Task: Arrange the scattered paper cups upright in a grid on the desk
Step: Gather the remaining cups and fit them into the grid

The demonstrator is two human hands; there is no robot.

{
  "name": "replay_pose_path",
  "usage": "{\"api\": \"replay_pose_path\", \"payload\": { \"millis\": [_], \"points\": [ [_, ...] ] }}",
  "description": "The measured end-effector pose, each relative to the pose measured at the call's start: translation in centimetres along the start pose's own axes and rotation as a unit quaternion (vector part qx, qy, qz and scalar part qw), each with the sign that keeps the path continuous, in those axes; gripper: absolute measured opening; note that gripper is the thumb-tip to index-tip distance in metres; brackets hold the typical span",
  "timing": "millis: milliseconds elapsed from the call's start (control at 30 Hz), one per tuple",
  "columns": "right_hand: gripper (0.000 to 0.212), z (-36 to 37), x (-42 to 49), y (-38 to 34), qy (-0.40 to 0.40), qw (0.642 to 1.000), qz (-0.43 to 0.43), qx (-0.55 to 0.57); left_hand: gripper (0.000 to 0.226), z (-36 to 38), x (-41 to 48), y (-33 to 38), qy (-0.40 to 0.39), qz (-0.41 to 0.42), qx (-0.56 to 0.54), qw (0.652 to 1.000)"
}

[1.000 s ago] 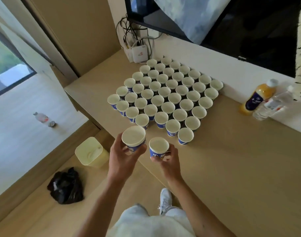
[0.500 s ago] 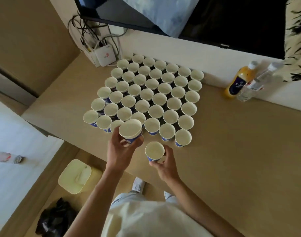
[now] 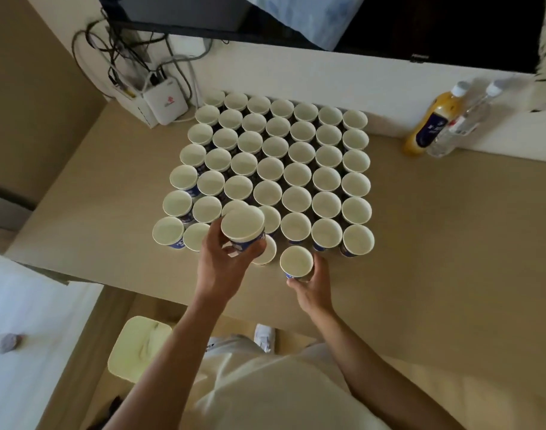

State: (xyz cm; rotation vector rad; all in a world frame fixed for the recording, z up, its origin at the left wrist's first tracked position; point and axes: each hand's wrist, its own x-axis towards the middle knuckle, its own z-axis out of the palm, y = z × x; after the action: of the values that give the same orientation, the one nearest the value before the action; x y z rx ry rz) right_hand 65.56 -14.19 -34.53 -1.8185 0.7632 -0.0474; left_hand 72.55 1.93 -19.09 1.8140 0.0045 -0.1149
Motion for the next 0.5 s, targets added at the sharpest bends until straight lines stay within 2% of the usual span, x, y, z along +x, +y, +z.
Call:
{"api": "replay_pose_path", "payload": {
  "millis": [133, 267, 500],
  "points": [
    [0.072, 1.4, 0.4, 0.8, 0.024, 1.0, 0.013, 0.006, 0.061, -1.1, 0.7, -0.4, -0.015, 0.002, 0.006, 1.0],
    [0.068, 2.4, 1.3, 2.4, 0.041, 0.998, 0.01, 0.035, 0.067, -1.6, 1.0, -0.9, -0.031, 0.002, 0.003, 1.0],
    [0.066, 1.8, 0.9, 0.9, 0.045, 0.998, 0.026, 0.043, 0.062, -1.2, 1.2, -0.9, -0.055, 0.006, 0.01, 0.998]
  ]
}}
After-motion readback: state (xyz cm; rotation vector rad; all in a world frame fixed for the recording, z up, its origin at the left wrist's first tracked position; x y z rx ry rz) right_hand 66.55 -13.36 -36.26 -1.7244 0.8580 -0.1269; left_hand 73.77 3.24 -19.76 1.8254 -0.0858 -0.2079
